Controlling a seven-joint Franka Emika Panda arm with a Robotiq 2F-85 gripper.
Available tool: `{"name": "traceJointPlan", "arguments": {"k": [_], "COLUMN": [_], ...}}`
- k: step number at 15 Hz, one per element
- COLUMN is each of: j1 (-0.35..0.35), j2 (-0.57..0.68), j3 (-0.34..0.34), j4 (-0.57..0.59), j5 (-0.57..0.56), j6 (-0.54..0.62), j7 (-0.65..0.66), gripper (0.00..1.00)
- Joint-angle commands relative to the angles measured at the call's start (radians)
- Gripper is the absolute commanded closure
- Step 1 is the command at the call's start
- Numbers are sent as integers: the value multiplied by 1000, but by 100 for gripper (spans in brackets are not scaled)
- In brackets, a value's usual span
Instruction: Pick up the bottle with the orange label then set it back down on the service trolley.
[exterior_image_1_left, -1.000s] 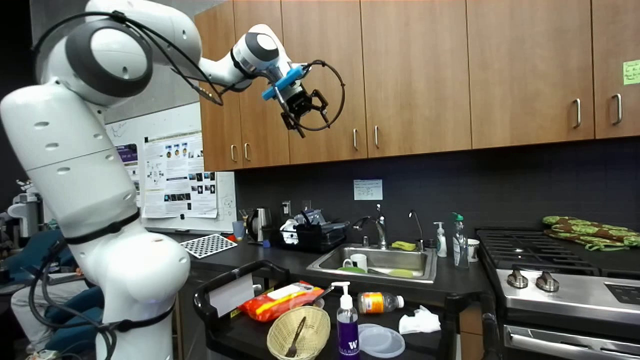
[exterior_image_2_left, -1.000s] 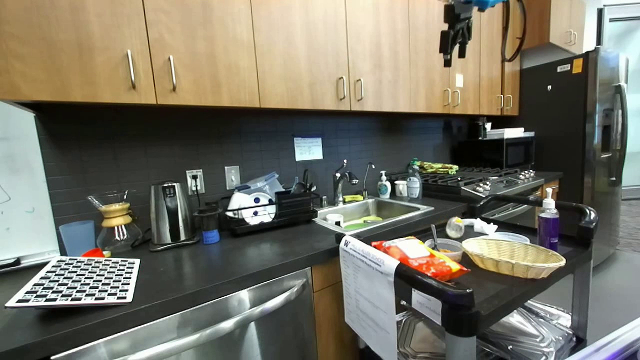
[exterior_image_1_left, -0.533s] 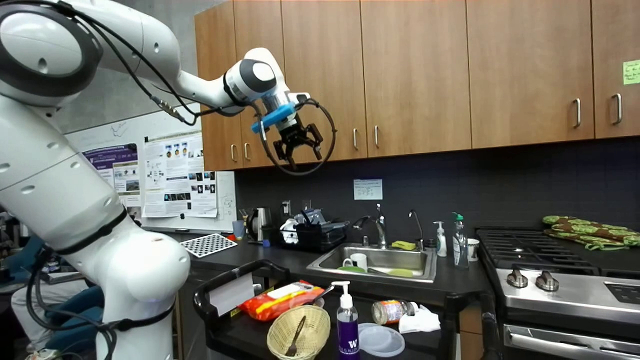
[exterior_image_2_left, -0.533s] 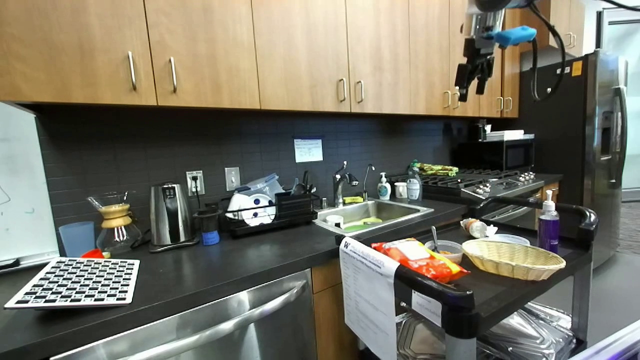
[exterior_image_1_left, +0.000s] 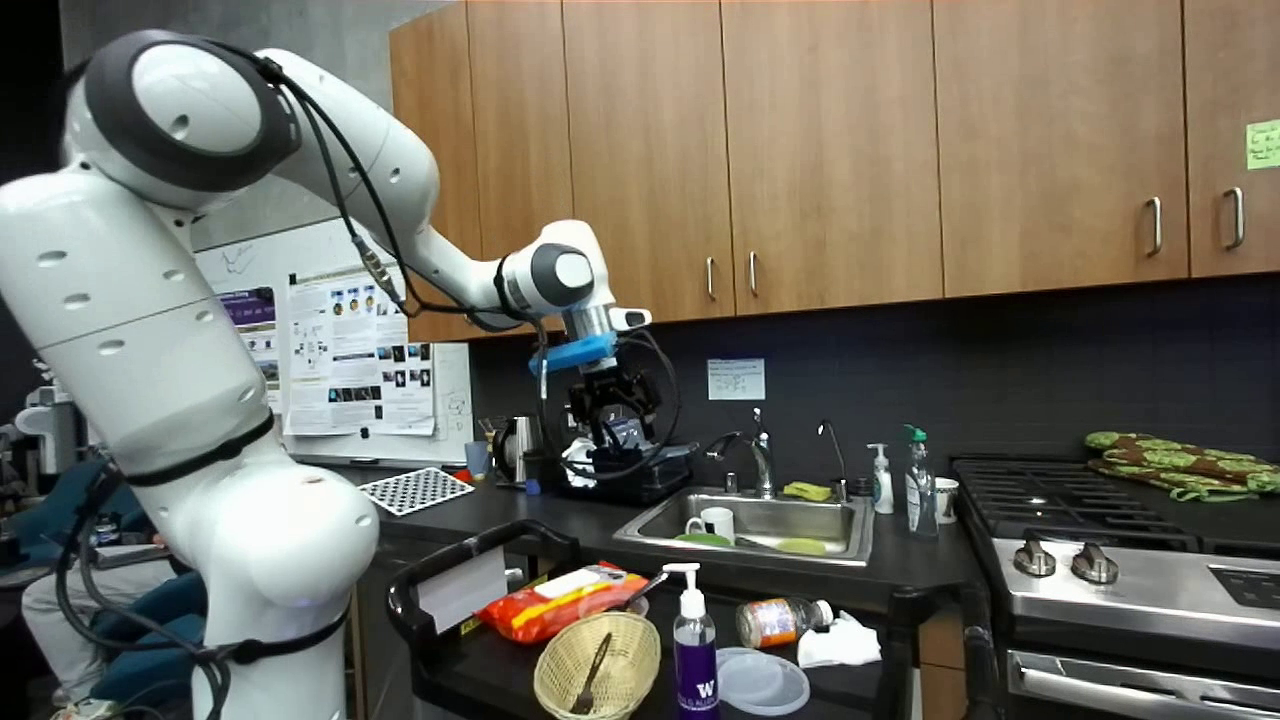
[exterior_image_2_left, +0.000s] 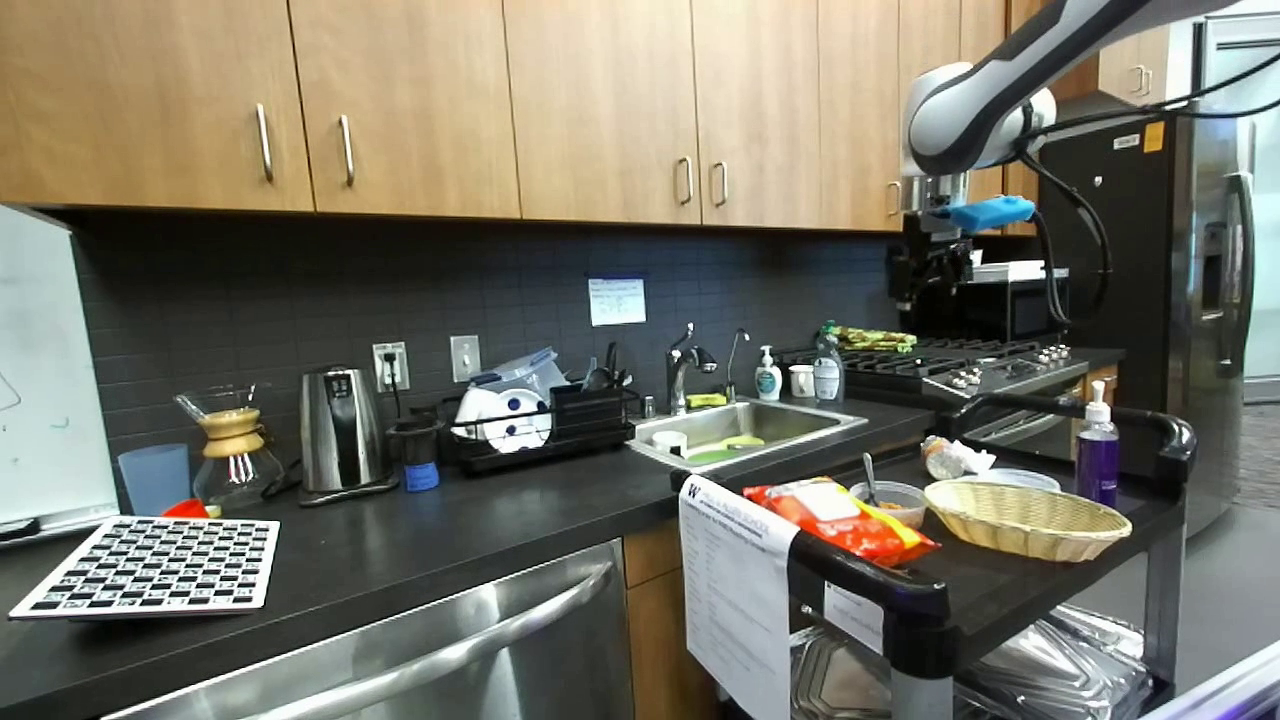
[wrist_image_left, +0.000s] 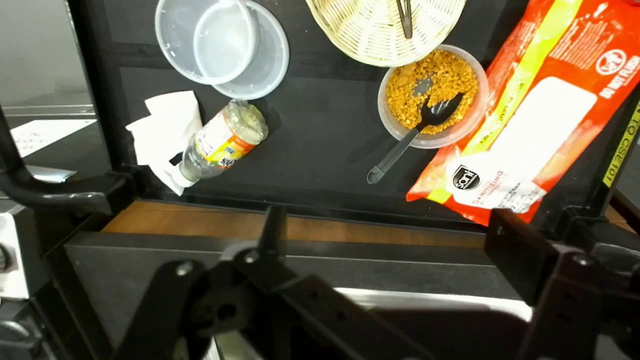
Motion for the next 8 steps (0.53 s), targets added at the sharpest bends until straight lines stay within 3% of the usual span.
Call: {"name": "traceJointPlan", "arguments": {"k": [1,8], "j1": [-23,-97], "j2": [183,503], "j3": [-12,-60], "j4": [109,374], "j5": [59,164], "j6": [30,-23], "j7": [11,2], "gripper": [0,0]}}
